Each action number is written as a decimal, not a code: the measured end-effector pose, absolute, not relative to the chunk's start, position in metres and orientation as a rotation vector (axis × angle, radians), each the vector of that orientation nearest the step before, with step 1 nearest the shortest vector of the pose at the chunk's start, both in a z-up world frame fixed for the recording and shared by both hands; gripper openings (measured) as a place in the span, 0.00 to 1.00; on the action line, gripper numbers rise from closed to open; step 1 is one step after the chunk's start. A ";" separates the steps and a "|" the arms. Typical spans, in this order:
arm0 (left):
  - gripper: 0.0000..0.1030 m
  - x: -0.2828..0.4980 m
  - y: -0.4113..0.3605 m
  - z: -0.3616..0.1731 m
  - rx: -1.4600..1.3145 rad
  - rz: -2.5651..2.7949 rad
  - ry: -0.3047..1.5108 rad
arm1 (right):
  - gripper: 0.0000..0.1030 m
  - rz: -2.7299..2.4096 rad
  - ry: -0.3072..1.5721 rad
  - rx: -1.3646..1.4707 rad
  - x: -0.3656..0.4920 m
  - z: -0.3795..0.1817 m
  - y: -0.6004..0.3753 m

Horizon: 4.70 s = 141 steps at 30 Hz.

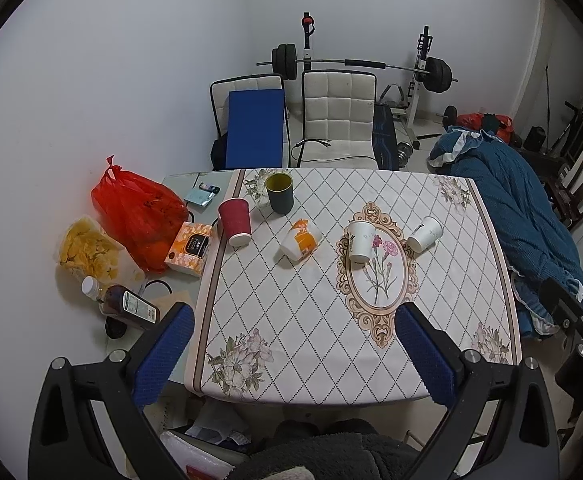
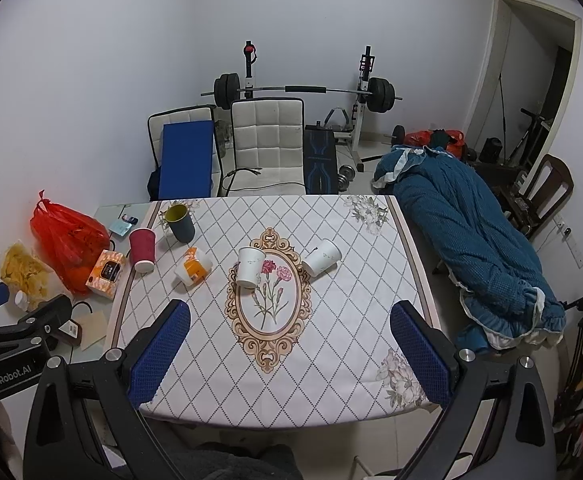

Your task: Flip cup upside down

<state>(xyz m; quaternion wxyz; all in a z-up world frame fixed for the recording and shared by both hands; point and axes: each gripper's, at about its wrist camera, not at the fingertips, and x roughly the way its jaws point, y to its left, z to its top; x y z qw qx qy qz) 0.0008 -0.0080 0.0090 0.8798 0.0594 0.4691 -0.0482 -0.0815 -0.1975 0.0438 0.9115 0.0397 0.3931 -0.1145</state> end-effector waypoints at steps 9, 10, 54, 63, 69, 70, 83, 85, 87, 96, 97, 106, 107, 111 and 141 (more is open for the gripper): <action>1.00 -0.004 -0.006 0.007 0.117 -0.102 0.971 | 0.99 -0.236 0.810 0.080 -0.081 0.044 -0.198; 1.00 -0.004 -0.005 0.007 0.117 -0.103 0.971 | 0.99 -0.234 0.811 0.082 -0.081 0.045 -0.198; 1.00 -0.006 -0.010 0.018 0.102 -0.108 0.958 | 0.99 -0.233 0.789 0.066 -0.079 0.054 -0.196; 1.00 -0.006 -0.007 0.017 0.101 -0.107 0.957 | 0.99 -0.225 0.795 0.071 -0.082 0.051 -0.197; 1.00 0.007 -0.005 -0.002 0.099 -0.060 0.973 | 0.99 -0.208 0.813 0.111 -0.075 0.033 -0.207; 1.00 0.012 -0.004 -0.008 0.099 -0.045 0.980 | 0.99 -0.203 0.818 0.119 -0.073 0.028 -0.209; 1.00 0.086 0.033 -0.135 0.129 0.161 1.197 | 0.99 -0.085 1.158 0.191 0.015 -0.142 -0.216; 1.00 0.101 0.039 -0.149 0.133 0.174 1.228 | 0.99 -0.079 1.225 0.198 0.030 -0.174 -0.210; 1.00 0.120 0.046 -0.166 0.129 0.169 1.258 | 0.99 -0.075 1.269 0.205 0.042 -0.197 -0.204; 1.00 0.217 0.089 -0.225 0.128 0.156 1.366 | 0.99 -0.099 1.445 0.215 0.114 -0.281 -0.156; 1.00 0.229 0.092 -0.232 0.133 0.153 1.374 | 0.99 -0.102 1.460 0.217 0.124 -0.289 -0.150; 1.00 0.327 0.126 -0.282 0.134 0.121 1.446 | 0.99 -0.109 1.545 0.181 0.201 -0.334 -0.102; 1.00 0.335 0.129 -0.286 0.124 0.114 1.453 | 0.99 -0.111 1.549 0.176 0.206 -0.337 -0.100; 1.00 0.372 0.140 -0.302 0.065 0.088 1.493 | 0.99 -0.125 1.567 0.165 0.235 -0.347 -0.089; 0.77 0.443 0.107 -0.396 0.255 0.017 1.580 | 0.99 -0.239 1.627 0.042 0.301 -0.368 -0.066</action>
